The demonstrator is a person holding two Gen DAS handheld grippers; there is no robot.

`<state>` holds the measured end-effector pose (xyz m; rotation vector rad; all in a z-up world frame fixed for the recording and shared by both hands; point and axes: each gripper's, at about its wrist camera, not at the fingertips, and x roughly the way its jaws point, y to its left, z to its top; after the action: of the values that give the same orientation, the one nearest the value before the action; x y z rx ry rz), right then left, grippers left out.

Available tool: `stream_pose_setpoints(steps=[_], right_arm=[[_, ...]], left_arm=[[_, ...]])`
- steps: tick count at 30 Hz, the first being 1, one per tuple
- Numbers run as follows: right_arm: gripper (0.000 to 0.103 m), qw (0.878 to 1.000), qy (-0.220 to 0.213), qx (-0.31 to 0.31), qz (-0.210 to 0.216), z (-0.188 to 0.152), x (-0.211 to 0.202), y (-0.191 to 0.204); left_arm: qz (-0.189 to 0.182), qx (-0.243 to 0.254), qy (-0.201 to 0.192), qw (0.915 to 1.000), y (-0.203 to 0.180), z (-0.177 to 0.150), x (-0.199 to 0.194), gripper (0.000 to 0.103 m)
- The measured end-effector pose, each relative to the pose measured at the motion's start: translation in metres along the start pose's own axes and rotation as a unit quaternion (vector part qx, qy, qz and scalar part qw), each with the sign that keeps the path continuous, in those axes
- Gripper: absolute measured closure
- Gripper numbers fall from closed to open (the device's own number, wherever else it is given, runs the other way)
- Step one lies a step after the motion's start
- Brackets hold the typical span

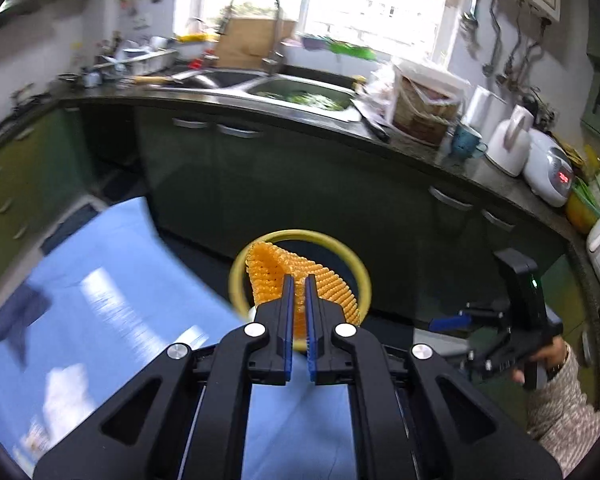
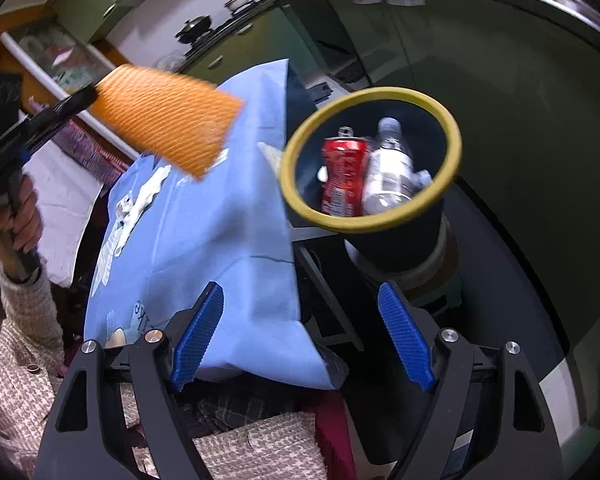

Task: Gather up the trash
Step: 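Carry the orange foam net over the bin and release it, then grasp the white paper towel with the right gripper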

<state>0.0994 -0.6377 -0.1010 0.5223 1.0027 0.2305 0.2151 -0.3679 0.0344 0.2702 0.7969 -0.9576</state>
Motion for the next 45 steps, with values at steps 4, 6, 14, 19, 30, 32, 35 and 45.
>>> stream_pose_setpoints(steps=[4, 6, 14, 19, 30, 32, 35, 45], right_arm=[[0.024, 1.0, 0.002, 0.022, 0.001, -0.005, -0.001, -0.018], [0.024, 0.999, 0.005, 0.032, 0.0, -0.009, -0.001, -0.027], [0.024, 0.998, 0.009, 0.06, -0.001, -0.019, -0.001, -0.048], [0.024, 0.998, 0.007, 0.057, 0.0, -0.018, -0.001, -0.04], [0.022, 0.999, 0.038, -0.013, 0.006, 0.001, 0.026, 0.023], [0.022, 0.998, 0.051, -0.04, 0.009, 0.009, 0.038, 0.049], [0.022, 0.993, 0.075, -0.089, 0.015, 0.021, 0.062, 0.096], [0.021, 0.956, 0.15, -0.25, 0.039, 0.064, 0.192, 0.29]], left_arm=[[-0.008, 0.03, 0.038, 0.9988, -0.018, 0.019, 0.068, 0.098], [-0.013, 0.034, 0.07, 0.9969, -0.024, 0.026, 0.103, 0.098], [0.007, 0.037, 0.134, 0.9903, -0.026, 0.044, 0.201, 0.081], [0.026, 0.021, 0.127, 0.9914, -0.009, 0.044, 0.205, 0.038], [0.039, -0.048, -0.046, 0.9971, 0.056, -0.032, 0.014, 0.029], [0.06, -0.067, -0.08, 0.9927, 0.076, -0.057, -0.025, 0.028], [0.111, -0.09, -0.131, 0.981, 0.108, -0.098, -0.083, 0.025], [0.266, -0.224, -0.238, 0.907, 0.222, -0.233, -0.216, 0.019]])
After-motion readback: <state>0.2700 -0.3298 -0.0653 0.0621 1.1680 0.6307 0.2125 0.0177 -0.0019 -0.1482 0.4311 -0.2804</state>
